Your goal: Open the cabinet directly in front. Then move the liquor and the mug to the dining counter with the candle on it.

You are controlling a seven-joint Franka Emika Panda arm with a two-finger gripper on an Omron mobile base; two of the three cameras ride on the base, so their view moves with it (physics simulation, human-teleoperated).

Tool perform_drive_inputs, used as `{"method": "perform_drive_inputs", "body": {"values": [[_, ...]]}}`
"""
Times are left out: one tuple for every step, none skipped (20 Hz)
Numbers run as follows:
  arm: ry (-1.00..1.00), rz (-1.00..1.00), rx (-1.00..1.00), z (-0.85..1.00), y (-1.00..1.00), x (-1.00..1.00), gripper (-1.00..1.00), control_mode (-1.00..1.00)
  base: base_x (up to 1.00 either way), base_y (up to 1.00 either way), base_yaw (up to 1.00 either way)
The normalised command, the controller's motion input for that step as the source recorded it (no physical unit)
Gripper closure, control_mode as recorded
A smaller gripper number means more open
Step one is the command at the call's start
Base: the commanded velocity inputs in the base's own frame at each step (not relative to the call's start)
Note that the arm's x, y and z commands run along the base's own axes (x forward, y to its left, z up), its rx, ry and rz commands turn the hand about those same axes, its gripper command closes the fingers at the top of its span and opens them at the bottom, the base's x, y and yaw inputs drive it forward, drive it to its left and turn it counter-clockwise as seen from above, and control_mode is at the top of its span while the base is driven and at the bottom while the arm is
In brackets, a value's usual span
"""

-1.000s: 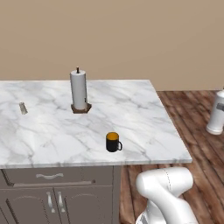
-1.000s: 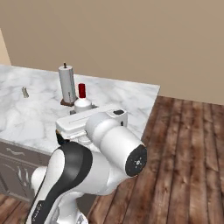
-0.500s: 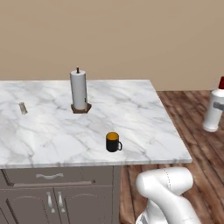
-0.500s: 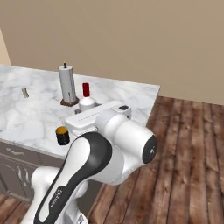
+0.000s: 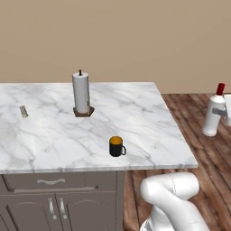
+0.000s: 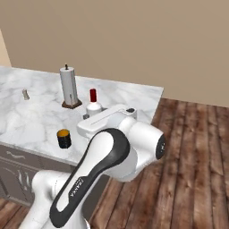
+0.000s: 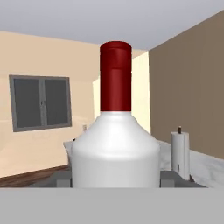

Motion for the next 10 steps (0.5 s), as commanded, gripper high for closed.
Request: {"method": "perform_drive_inputs", "body": {"values": [[0.00, 0.08, 0.00, -0.34, -0.06, 0.30, 1.00, -1.00, 0.00, 0.00, 0.00], [0.00, 0.08, 0.00, -0.32, -0.06, 0.29, 1.00, -1.00, 0.00, 0.00, 0.00], [0.00, 0.08, 0.00, -0.31, -0.06, 0.29, 1.00, -1.00, 0.00, 0.00, 0.00], [0.00, 0.08, 0.00, -0.30, -0.06, 0.27, 1.00, -1.00, 0.00, 0.00, 0.00], [0.00, 0.08, 0.00, -0.30, -0.06, 0.26, 1.00, -1.00, 0.00, 0.00, 0.00], [0.00, 0.07, 0.00, -0.30, -0.06, 0.24, 1.00, -1.00, 0.00, 0.00, 0.00], [0.00, 0.07, 0.00, -0.27, -0.06, 0.23, 1.00, -1.00, 0.00, 0.00, 0.00], [0.00, 0.07, 0.00, -0.24, -0.04, 0.22, 1.00, -1.00, 0.00, 0.00, 0.00], [0.00, 0.07, 0.00, -0.23, -0.03, 0.22, 1.00, -1.00, 0.00, 0.00, 0.00], [0.00, 0.07, 0.00, -0.22, -0.03, 0.23, 1.00, -1.00, 0.00, 0.00, 0.00]]}}
